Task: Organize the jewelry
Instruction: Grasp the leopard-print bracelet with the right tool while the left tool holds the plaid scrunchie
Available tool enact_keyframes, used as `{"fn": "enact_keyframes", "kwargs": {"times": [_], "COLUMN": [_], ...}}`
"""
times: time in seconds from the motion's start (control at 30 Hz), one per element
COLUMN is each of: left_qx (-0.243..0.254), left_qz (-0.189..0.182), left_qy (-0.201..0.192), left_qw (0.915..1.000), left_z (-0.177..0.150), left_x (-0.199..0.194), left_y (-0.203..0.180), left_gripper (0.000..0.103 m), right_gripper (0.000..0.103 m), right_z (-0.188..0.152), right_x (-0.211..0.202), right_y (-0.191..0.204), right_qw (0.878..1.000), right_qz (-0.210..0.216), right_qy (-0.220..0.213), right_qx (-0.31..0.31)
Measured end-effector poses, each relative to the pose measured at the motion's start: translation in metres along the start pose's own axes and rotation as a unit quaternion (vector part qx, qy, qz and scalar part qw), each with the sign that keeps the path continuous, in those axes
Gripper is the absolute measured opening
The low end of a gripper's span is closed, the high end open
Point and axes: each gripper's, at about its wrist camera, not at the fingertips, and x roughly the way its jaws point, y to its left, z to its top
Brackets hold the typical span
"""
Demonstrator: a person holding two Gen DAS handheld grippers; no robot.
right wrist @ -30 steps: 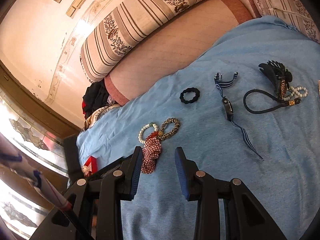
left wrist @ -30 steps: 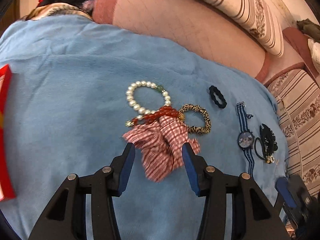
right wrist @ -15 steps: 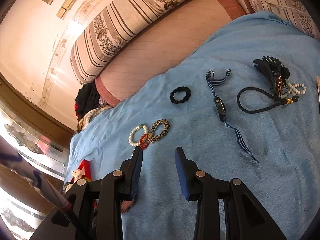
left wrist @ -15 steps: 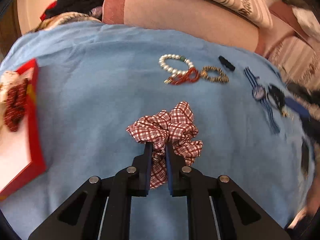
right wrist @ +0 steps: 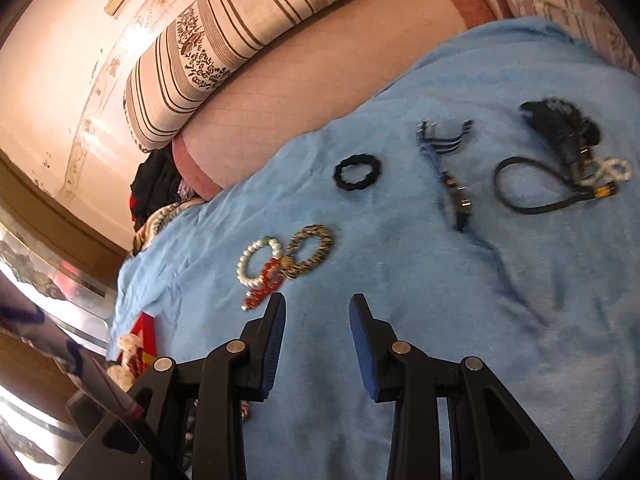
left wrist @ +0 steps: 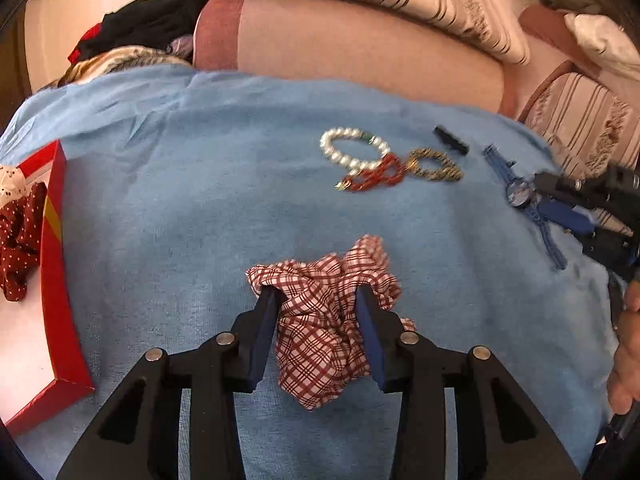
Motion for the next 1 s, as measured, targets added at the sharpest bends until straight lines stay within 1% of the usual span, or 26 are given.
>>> {"fn": "enact_keyframes", "kwargs": {"times": [0.07,0.1,0.13,0.23,0.37,0.4,0.47,0.5,0.57,0.7,0.8,0.83,0.93,0.97,1.0], "left_qx": [-0.008,-0.004,0.000,0.003,0.001,-0.002,-0.003,-0.003,-0.007,-0.006,-0.006,-0.006,-0.006,-0.004,-0.004], "left_qz": [-0.009,-0.011,-0.012,-0.008,0.001,0.001,0.002,0.003,0.002,0.003,0.005,0.005,0.010,0.014,0.015], "left_qy": [0.002,0.002,0.001,-0.004,-0.008,-0.006,-0.003,-0.003,-0.002,-0.003,-0.005,-0.005,-0.009,-0.007,-0.007], "left_qw": [0.9999,0.9999,0.9999,1.0000,1.0000,1.0000,1.0000,1.0000,1.0000,1.0000,1.0000,1.0000,0.9999,0.9999,0.9999], "left_z": [0.000,0.000,0.000,0.001,0.003,0.003,0.003,0.003,0.003,0.002,0.002,0.001,0.001,0.000,-0.001], "left_x": [-0.001,-0.002,-0.003,-0.008,-0.007,-0.006,-0.004,-0.003,-0.003,-0.001,0.000,-0.001,-0.003,-0.002,-0.002], "left_y": [0.002,0.001,0.000,0.000,0.002,0.002,0.002,0.003,0.004,0.002,0.002,0.002,0.003,0.003,0.004], "left_gripper": [0.031,0.026,0.023,0.023,0.023,0.023,0.023,0.023,0.023,0.023,0.023,0.023,0.023,0.023,0.024], "right_gripper": [0.036,0.036,0.036,0.036,0.035,0.032,0.018,0.007,0.007,0.007,0.007,0.007,0.007,0.007,0.007], "right_z": [0.001,0.005,0.008,0.025,0.040,0.041,0.039,0.034,0.027,0.008,-0.013,-0.025,-0.047,-0.053,-0.057], "right_x": [0.012,0.021,0.029,0.051,0.087,0.094,0.102,0.103,0.088,0.050,0.027,0.016,0.008,0.011,0.013], "right_y": [0.007,0.013,0.018,0.031,0.037,0.036,0.030,0.026,0.022,0.026,0.031,0.033,0.037,0.037,0.037], "right_qw": [1.000,1.000,1.000,0.998,0.990,0.988,0.987,0.987,0.989,0.992,0.993,0.993,0.994,0.992,0.991], "right_qz": [-0.008,-0.013,-0.022,-0.061,-0.131,-0.142,-0.140,-0.134,-0.126,-0.101,-0.081,-0.070,-0.042,-0.042,-0.049], "right_qy": [0.011,0.015,0.017,0.016,0.048,0.054,0.068,0.078,0.061,0.047,0.051,0.053,0.067,0.079,0.081], "right_qx": [0.000,-0.004,-0.010,-0.022,-0.032,-0.038,-0.041,-0.043,-0.051,-0.064,-0.072,-0.074,-0.081,-0.088,-0.095]}}
